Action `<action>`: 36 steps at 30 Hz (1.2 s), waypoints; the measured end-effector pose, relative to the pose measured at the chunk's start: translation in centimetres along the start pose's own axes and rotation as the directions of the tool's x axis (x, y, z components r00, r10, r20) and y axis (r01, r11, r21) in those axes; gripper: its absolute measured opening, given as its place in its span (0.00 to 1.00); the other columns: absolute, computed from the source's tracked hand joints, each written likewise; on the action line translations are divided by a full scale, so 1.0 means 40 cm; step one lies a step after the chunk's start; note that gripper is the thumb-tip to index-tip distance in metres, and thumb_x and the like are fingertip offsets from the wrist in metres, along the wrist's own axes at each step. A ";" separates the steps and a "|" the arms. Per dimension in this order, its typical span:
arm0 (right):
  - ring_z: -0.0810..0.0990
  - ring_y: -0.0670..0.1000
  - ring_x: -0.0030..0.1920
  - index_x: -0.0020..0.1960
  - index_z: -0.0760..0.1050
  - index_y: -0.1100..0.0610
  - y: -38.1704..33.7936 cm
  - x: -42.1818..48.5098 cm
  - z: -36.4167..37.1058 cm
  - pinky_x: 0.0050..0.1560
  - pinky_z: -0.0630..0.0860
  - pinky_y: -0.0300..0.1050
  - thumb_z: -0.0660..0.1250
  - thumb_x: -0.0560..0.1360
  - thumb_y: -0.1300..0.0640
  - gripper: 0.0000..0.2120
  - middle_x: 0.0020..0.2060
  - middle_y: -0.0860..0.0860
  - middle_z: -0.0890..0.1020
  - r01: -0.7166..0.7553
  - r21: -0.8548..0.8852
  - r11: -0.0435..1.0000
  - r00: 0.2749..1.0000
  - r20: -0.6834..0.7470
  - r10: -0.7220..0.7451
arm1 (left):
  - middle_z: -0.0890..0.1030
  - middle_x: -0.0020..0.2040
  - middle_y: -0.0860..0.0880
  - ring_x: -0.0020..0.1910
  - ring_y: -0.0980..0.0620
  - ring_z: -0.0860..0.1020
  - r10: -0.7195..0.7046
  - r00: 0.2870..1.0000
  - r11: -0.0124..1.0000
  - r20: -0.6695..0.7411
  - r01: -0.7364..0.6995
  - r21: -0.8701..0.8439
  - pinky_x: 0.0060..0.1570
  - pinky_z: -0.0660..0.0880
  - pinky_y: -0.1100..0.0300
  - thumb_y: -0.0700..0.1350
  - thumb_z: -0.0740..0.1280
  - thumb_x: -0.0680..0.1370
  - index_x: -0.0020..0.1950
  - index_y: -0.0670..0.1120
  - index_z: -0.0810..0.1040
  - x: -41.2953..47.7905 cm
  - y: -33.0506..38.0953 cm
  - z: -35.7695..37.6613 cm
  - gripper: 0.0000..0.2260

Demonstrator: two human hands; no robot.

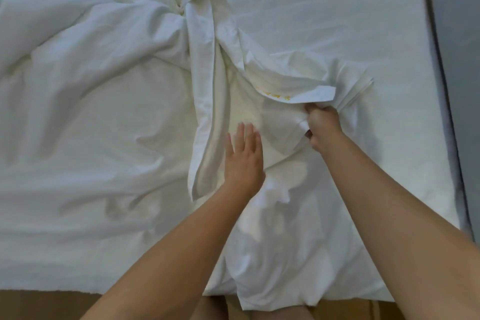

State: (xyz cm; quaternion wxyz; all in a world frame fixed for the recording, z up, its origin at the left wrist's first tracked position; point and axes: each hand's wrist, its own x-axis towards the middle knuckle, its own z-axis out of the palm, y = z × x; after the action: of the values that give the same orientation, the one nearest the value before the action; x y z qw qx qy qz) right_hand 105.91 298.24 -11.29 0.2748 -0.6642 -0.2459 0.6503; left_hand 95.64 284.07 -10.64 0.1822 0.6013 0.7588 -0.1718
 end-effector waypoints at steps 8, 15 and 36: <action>0.78 0.58 0.55 0.53 0.71 0.56 -0.055 0.070 -0.045 0.58 0.76 0.53 0.62 0.78 0.58 0.05 0.46 0.52 0.78 0.001 -0.052 0.999 0.994 -0.109 -0.007 | 0.47 0.77 0.38 0.76 0.40 0.45 0.128 0.988 0.988 0.091 -0.135 0.078 0.71 0.46 0.39 0.58 0.62 0.77 0.77 0.39 0.45 0.127 0.105 0.081 0.40; 0.79 0.53 0.57 0.64 0.70 0.58 -0.019 0.069 -0.081 0.58 0.77 0.52 0.72 0.70 0.45 0.29 0.57 0.52 0.80 0.013 0.158 0.987 1.000 0.005 -0.014 | 0.69 0.67 0.40 0.65 0.42 0.67 0.206 0.978 0.977 -0.034 -0.207 -0.052 0.62 0.61 0.52 0.38 0.53 0.80 0.72 0.41 0.64 0.190 0.054 0.078 0.20; 0.76 0.49 0.58 0.61 0.72 0.51 -0.100 -0.172 0.113 0.50 0.73 0.37 0.72 0.70 0.57 0.20 0.53 0.43 0.78 0.651 -0.401 0.644 0.627 0.763 -0.159 | 0.79 0.40 0.39 0.39 0.37 0.77 0.030 0.984 0.981 -0.175 -0.062 -0.183 0.35 0.71 0.50 0.35 0.57 0.71 0.52 0.39 0.80 -0.175 -0.342 -0.260 0.15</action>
State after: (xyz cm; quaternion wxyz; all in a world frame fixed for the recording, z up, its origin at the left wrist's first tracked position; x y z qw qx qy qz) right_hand 101.28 296.65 -3.57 0.0703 -0.3563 -0.6887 0.6275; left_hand 83.04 280.11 2.40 0.1761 0.6114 0.7703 -0.0426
